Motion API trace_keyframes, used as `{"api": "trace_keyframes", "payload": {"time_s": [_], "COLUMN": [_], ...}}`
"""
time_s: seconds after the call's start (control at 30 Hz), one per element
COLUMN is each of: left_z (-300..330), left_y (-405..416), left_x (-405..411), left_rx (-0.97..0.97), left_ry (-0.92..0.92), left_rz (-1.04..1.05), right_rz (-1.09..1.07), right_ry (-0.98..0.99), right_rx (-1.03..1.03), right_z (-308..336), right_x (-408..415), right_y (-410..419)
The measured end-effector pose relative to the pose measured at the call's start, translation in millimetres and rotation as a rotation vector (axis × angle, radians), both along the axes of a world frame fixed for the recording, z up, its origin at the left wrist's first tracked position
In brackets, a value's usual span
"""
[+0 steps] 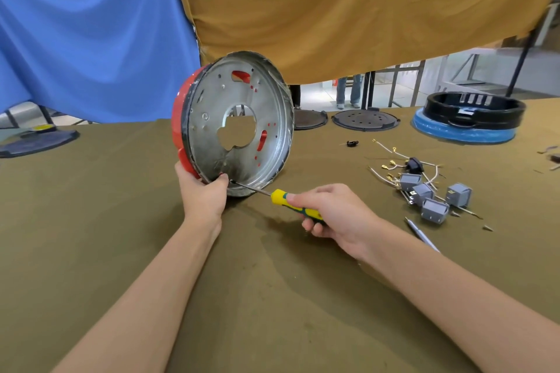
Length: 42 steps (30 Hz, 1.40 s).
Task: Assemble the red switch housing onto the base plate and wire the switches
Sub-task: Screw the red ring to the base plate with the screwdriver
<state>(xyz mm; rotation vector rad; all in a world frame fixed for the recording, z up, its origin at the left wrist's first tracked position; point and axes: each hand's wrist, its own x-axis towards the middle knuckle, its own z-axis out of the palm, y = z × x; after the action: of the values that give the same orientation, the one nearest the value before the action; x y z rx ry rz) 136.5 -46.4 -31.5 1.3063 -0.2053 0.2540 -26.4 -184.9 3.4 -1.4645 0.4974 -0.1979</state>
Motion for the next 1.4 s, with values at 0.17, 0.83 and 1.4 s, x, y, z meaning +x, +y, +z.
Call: {"api": "trace_keyframes", "payload": {"time_s": [0.17, 0.83, 1.4], "left_z": [-0.2, 3.4, 20.9], "left_y": [0.9, -0.3, 11.6], "left_x": [2.1, -7.4, -7.1], "left_rx": [-0.112, 0.013, -0.307], "left_ry": [0.079, -0.025, 0.318], "left_rz": [-0.023, 0.022, -0.161], "right_rz": [0.018, 0.172, -0.160], "right_ry": [-0.136, 0.012, -0.223], "right_rx": [-0.784, -0.554, -0.234], "right_z": [0.8, 2.1, 6.8], "right_x": [-1.6, -6.1, 2.0], "right_y": [5.4, 3.2, -20.7]}}
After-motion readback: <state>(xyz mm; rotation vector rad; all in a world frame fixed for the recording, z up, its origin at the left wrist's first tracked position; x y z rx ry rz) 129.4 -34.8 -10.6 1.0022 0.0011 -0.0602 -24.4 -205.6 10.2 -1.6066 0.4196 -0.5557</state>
